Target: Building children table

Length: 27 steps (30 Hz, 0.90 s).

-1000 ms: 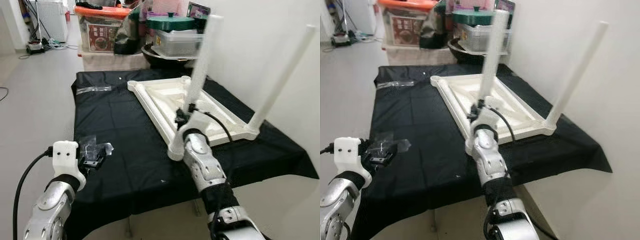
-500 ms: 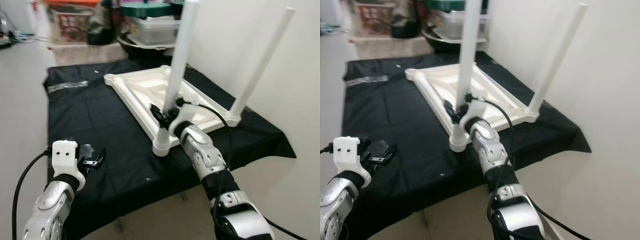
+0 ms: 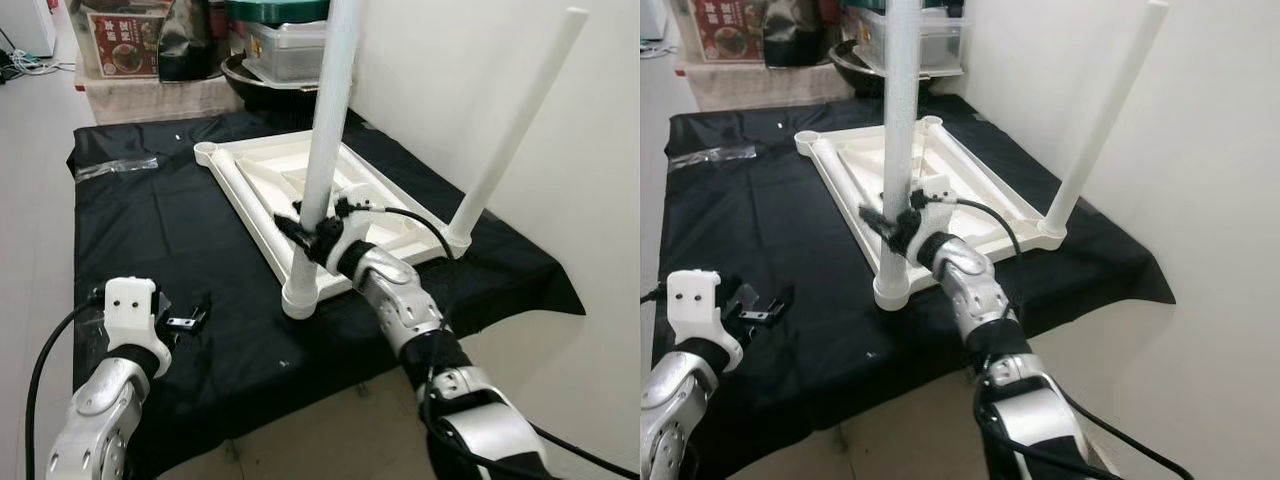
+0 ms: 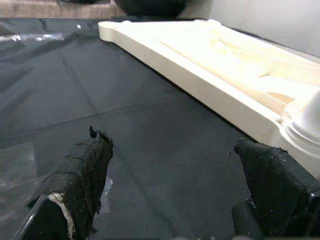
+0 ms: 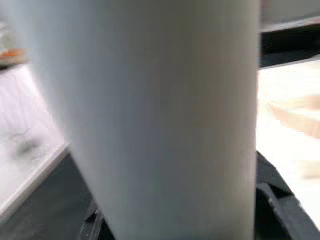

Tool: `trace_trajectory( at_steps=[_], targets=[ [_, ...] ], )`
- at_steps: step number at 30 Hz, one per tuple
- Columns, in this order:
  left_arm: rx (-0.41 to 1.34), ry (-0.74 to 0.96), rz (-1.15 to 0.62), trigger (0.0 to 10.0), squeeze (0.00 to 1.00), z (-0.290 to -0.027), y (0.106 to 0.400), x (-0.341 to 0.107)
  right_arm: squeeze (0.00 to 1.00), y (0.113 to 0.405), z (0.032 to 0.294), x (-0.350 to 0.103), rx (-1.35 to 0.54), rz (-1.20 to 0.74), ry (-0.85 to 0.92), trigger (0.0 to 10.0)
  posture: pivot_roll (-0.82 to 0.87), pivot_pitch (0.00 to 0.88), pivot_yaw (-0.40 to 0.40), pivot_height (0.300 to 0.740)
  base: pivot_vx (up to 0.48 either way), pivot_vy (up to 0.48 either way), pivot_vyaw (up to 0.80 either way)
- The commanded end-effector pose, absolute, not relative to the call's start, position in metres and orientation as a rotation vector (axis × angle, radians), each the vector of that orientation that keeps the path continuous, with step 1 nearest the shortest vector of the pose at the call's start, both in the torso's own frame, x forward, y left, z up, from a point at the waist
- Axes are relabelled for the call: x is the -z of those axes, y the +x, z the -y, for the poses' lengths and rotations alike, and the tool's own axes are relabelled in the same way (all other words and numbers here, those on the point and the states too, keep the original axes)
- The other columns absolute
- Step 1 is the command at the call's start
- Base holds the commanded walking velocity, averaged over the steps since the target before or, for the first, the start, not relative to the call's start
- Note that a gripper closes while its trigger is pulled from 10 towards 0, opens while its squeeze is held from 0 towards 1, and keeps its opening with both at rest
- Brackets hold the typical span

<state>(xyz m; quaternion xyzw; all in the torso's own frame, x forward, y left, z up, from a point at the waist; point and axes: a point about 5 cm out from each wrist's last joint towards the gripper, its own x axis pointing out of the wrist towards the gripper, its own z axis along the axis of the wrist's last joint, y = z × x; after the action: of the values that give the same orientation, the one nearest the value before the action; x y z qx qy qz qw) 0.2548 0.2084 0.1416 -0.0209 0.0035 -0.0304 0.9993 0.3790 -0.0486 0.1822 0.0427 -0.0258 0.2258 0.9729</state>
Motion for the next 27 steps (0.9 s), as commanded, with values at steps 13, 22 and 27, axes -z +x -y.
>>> trace_trajectory(
  at_steps=[13,22,27],
  targets=[
    [0.064,-0.049,-0.011,10.0,0.00,-0.210,0.253,-0.140,1.00,0.355,0.076,-0.155,-0.215,-0.021,0.085,10.0,0.14,0.000,-0.096,0.740,0.000,0.000,0.00],
    [0.059,-0.051,-0.008,10.0,0.00,-0.212,0.255,-0.140,0.00,0.339,0.034,-0.205,-0.950,0.161,0.171,10.0,0.15,0.000,-0.105,0.740,0.000,0.000,0.00],
    [0.060,-0.054,-0.006,10.0,0.00,-0.212,0.256,-0.140,0.00,0.336,0.027,-0.189,-1.070,0.099,0.166,10.0,0.16,0.000,-0.113,0.740,0.000,0.000,0.00]
  ],
)
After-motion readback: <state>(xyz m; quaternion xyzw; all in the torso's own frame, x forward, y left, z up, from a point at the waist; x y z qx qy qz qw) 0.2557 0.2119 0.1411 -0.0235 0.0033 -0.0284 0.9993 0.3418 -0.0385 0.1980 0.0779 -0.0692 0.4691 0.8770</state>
